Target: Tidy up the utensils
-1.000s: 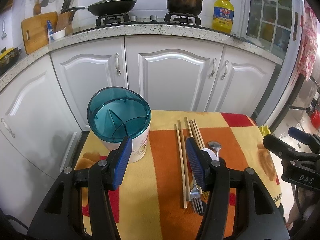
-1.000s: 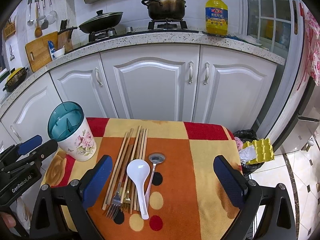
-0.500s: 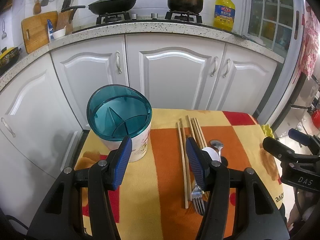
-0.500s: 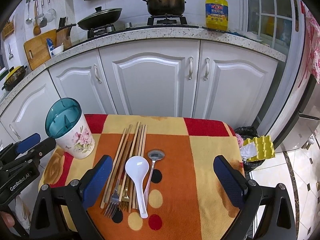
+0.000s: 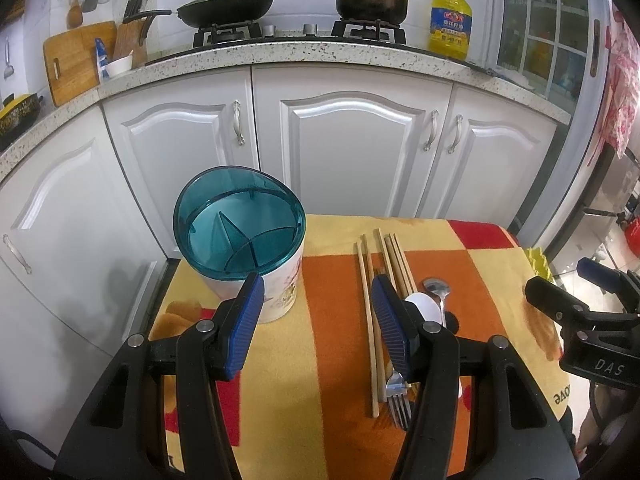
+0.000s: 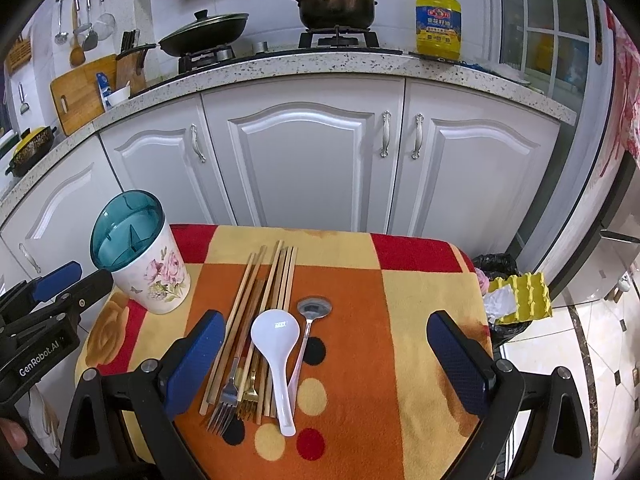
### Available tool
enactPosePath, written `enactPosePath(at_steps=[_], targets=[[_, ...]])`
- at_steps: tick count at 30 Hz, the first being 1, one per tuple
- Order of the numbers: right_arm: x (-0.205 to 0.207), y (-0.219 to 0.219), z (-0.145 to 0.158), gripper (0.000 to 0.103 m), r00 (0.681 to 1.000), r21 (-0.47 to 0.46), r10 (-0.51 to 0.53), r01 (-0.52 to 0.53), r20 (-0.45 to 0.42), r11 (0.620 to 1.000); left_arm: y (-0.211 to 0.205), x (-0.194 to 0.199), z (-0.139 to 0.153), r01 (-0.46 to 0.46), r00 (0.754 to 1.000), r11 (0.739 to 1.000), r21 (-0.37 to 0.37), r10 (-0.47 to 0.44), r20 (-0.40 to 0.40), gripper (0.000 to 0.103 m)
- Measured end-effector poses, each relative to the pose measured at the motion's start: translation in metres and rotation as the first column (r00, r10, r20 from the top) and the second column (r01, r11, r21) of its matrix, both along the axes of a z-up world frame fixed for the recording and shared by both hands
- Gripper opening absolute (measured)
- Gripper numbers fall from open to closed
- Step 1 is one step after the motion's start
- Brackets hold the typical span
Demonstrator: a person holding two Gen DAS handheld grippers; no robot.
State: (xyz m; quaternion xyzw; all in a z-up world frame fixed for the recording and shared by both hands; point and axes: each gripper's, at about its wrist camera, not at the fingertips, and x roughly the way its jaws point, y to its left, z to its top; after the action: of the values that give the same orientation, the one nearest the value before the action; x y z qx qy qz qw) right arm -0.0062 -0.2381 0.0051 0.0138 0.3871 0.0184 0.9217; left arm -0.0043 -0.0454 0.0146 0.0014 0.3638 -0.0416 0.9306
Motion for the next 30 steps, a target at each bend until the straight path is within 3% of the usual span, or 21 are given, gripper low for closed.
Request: enactPosePath(at_steps=[30], targets=[[0.012,-0.007,-0.022,0.100,0.998,0.020,0.001,0.000,-0.057,1.000,-0.005,0.012,-0.019,0.006,0.999,1.000,0.011,-0.005,-0.050,0.056]])
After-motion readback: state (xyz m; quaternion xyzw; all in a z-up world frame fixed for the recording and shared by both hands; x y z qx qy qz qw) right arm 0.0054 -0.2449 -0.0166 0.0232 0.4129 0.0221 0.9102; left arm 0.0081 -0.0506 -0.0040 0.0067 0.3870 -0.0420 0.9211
